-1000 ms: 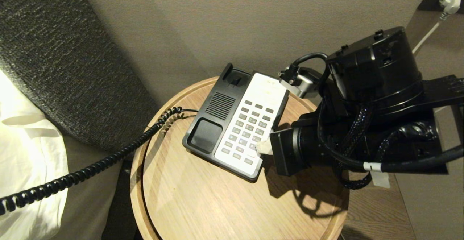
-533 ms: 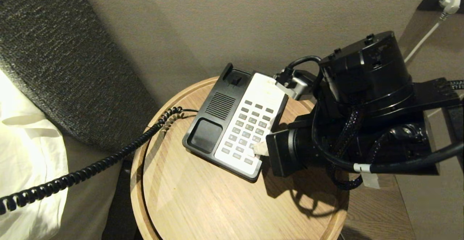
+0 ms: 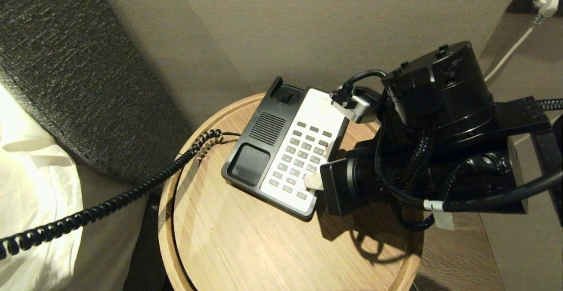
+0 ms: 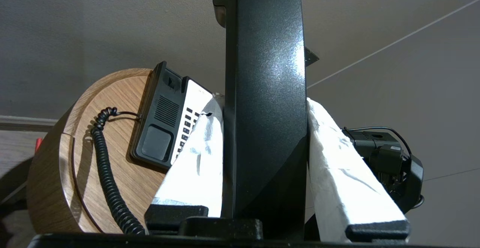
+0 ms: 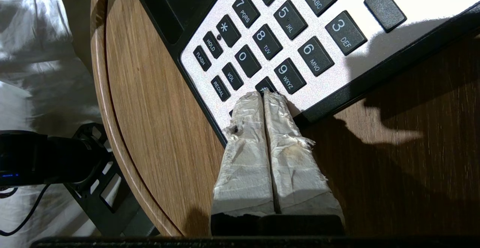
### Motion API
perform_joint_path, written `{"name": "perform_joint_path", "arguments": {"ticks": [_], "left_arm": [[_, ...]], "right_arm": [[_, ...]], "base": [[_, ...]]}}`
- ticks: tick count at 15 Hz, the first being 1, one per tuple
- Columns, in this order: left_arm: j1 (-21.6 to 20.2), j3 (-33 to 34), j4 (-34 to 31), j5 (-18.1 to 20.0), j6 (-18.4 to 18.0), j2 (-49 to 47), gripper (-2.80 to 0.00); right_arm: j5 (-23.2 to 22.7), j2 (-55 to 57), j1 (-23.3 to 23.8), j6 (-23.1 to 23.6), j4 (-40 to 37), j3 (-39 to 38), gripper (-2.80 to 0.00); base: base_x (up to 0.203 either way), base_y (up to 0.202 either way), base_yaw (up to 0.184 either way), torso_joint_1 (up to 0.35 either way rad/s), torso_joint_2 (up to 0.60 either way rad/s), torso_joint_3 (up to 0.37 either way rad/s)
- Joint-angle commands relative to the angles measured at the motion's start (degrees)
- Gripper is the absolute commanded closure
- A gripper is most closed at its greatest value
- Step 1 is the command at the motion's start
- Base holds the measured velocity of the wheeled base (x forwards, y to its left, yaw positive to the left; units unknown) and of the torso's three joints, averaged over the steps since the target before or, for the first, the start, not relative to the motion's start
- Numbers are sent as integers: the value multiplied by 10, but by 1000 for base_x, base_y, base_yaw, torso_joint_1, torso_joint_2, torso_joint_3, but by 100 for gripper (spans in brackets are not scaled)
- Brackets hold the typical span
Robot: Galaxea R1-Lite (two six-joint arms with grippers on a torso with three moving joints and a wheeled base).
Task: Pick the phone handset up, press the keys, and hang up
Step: Dial the number
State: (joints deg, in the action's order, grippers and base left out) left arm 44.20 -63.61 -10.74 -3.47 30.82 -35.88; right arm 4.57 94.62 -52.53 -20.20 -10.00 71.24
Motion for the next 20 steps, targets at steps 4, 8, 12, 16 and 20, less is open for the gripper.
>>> {"name": "perform_joint_path", "arguments": {"ticks": [4, 8, 12, 16, 20], "left_arm": [[0, 2, -1, -1, 2, -1, 0], [0, 2, -2, 0, 2, -2, 0], [0, 6, -2, 0, 5, 1, 0], [0, 8, -2, 0, 6, 2, 0], [0, 7, -2, 1, 6, 3, 0]], "right_arm": [[-5, -13, -2, -3, -5, 12, 0], [-23, -27, -5, -4, -9, 4, 0], [-25, -24, -13, -3, -22, -2, 0], [-39, -22, -21, -4, -24, -3, 0], [-40, -18, -21, -4, -24, -8, 0]], "base": [[0, 0, 0, 0, 0, 0], [0, 0, 0, 0, 0, 0], [0, 0, 0, 0, 0, 0], [0, 0, 0, 0, 0, 0], [0, 0, 0, 0, 0, 0]]}}
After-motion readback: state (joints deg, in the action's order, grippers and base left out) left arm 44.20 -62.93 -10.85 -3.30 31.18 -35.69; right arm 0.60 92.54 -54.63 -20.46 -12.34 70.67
